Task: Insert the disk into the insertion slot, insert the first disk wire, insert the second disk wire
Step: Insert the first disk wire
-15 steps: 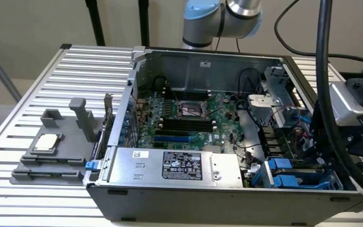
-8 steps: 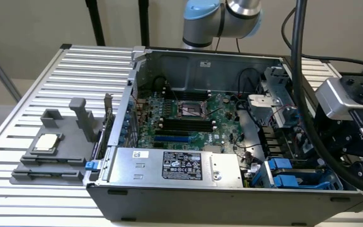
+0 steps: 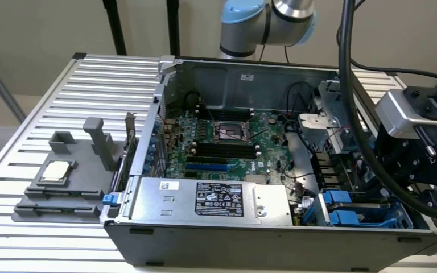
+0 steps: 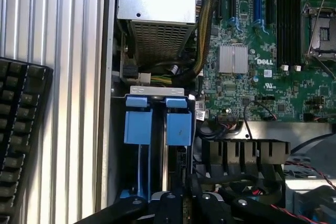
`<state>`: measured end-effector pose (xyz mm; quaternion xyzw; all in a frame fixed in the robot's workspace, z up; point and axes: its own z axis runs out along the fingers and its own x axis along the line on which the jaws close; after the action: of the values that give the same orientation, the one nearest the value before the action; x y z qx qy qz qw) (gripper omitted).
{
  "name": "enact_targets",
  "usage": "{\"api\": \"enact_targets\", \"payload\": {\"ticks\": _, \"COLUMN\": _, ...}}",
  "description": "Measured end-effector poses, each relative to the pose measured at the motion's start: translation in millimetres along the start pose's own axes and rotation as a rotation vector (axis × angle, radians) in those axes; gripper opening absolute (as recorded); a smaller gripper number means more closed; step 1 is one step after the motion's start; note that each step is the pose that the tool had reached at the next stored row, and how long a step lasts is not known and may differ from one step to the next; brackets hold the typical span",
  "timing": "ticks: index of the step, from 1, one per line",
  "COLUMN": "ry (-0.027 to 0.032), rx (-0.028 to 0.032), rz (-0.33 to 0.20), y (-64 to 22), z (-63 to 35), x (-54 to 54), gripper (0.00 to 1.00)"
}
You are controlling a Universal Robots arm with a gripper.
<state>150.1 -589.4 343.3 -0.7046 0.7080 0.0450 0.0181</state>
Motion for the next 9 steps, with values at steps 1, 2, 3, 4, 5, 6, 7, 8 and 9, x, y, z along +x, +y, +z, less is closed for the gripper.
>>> {"api": "enact_targets", "payload": {"ticks": 1, "ry": 0.001, "rx": 0.0006, "rz": 0.006, "y": 0.0, "z": 0.0, "x": 0.0, "gripper": 0.16}}
{"api": "enact_targets", "payload": {"ticks": 2, "ry": 0.0017, "rx": 0.0012, "rz": 0.012, "y": 0.1, "z": -0.1, "x": 0.0, "gripper": 0.16}}
{"api": "enact_targets", "payload": {"ticks": 3, "ry": 0.0018, "rx": 0.0016, "rz": 0.018, "y": 0.1, "z": -0.1, "x": 0.0, "gripper": 0.16}}
{"api": "enact_targets", "payload": {"ticks": 4, "ry": 0.0018, "rx": 0.002, "rz": 0.022, "y": 0.3, "z": 0.0, "x": 0.0, "gripper": 0.16}}
{"api": "enact_targets", "payload": {"ticks": 5, "ry": 0.0018, "rx": 0.0024, "rz": 0.027, "y": 0.4, "z": 0.0, "x": -0.1, "gripper": 0.16}}
{"api": "enact_targets", "payload": {"ticks": 6, "ry": 0.0018, "rx": 0.0027, "rz": 0.03, "y": 0.5, "z": 0.0, "x": -0.1, "gripper": 0.16}}
{"api": "enact_targets", "payload": {"ticks": 7, "ry": 0.0017, "rx": 0.003, "rz": 0.034, "y": 0.6, "z": 0.1, "x": -0.1, "gripper": 0.16}}
{"api": "enact_targets", "payload": {"ticks": 8, "ry": 0.0016, "rx": 0.0034, "rz": 0.038, "y": 0.7, "z": 0.1, "x": -0.1, "gripper": 0.16}}
{"api": "enact_targets", "payload": {"ticks": 9, "ry": 0.0015, "rx": 0.0038, "rz": 0.042, "y": 0.8, "z": 0.2, "x": -0.2, "gripper": 0.16}}
